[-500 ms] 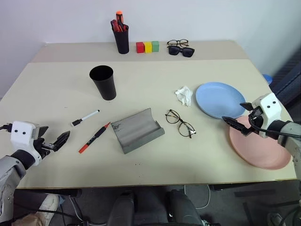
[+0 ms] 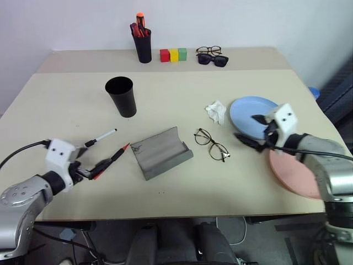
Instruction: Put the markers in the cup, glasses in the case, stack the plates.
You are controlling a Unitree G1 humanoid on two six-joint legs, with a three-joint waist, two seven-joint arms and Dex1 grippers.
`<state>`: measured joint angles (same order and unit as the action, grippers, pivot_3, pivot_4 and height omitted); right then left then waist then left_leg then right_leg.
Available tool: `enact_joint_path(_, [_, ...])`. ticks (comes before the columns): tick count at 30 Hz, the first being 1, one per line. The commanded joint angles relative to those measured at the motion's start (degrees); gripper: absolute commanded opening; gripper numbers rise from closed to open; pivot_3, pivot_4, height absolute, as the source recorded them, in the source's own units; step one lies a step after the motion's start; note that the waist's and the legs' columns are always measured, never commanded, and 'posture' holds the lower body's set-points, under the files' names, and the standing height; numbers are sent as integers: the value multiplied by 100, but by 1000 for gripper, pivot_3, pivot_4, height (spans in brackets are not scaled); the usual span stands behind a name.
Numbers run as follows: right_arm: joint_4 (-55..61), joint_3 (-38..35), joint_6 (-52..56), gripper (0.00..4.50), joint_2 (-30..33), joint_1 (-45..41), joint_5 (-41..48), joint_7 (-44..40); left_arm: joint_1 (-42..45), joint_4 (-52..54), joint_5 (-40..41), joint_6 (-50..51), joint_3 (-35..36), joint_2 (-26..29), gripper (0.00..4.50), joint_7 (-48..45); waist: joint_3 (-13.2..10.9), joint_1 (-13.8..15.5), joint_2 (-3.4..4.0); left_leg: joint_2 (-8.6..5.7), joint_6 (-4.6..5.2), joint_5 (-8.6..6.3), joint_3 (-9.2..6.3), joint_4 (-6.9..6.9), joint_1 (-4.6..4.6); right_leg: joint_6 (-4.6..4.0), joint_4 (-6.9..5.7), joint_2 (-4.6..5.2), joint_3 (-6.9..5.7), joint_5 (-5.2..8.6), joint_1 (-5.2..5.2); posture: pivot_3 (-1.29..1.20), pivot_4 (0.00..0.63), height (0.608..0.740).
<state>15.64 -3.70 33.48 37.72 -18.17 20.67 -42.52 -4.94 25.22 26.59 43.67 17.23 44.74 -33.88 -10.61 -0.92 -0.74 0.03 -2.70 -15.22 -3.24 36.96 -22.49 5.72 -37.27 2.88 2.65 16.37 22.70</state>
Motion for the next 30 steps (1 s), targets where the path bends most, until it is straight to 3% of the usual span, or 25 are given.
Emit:
enact_joint_path(1, [950, 504, 263, 4500, -418, -169, 277, 157, 654, -26, -275, 1044, -614, 273, 4356, 429, -1, -7, 1, -1, 0, 0, -4, 1, 0, 1, 0, -7, -1, 0, 0, 0, 150, 740])
enact_joint_path(9, [1637, 1278, 440, 4500, -1005, 227, 177, 570, 2010, -659, -149, 2202, -1488, 15, 4356, 429, -3, 24, -6, -13, 0, 0, -8, 5, -5, 4, 2, 3, -10, -1, -2, 0, 150, 740])
enact_joint_path(10, [1683, 1283, 440, 4500, -993, 285, 175, 588, 2120, -758, -166, 2283, -1548, -17, 4134, 437, -3, 21, -6, -14, 0, 0, -8, 5, -5, 4, 1, 4, -10, -1, -2, 0, 150, 740])
enact_joint_path(12, [1722, 1295, 422, 4500, -960, 358, 167, 610, 2267, -887, -190, 2400, -1619, -61, 3496, 441, -3, 16, -5, -18, -1, 0, -8, 5, -2, 4, -2, 3, -10, -1, -2, 0, 150, 740])
enact_joint_path(16, [1671, 1331, 327, 4500, -909, 431, 108, 604, 2418, -1088, -302, 2549, -1734, -41, 1712, 459, -2, 16, -4, -18, -1, 1, -8, 5, 1, 4, -4, 1, -10, -1, -3, 0, 150, 740])
enact_joint_path(19, [1614, 1396, 265, 4500, -934, 412, 45, 597, 2386, -1147, -354, 2525, -1578, -36, 131, 511, 0, 12, -2, -18, -1, 1, -8, 5, 2, 4, -4, 2, -9, -1, -4, 0, 150, 740])
enact_joint_path(23, [1520, 1437, 178, 4500, -1053, 352, -10, 663, 2266, -983, -175, 2269, -843, -66, 28, 417, 0, -8, -3, -17, -1, 1, -8, 4, 3, 4, -6, 1, -9, -1, -3, 0, 150, 740])
enact_joint_path(28, [1143, 1490, -28, 4500, -1459, -56, -140, 868, 2190, -308, 326, 263, 355, -635, 28, -88, -5, 5, -10, -1, -5, 3, -8, 4, -5, 2, -8, 0, -8, -1, 8, 0, 150, 740])
enact_joint_path(30, [947, 1527, -102, 4500, -1665, -287, -228, 980, 2514, -398, 442, 39, 540, -842, 28, 68, -4, 36, -11, -3, -11, 6, -7, 6, -7, 2, -6, 6, -9, -2, 7, 0, 150, 740])
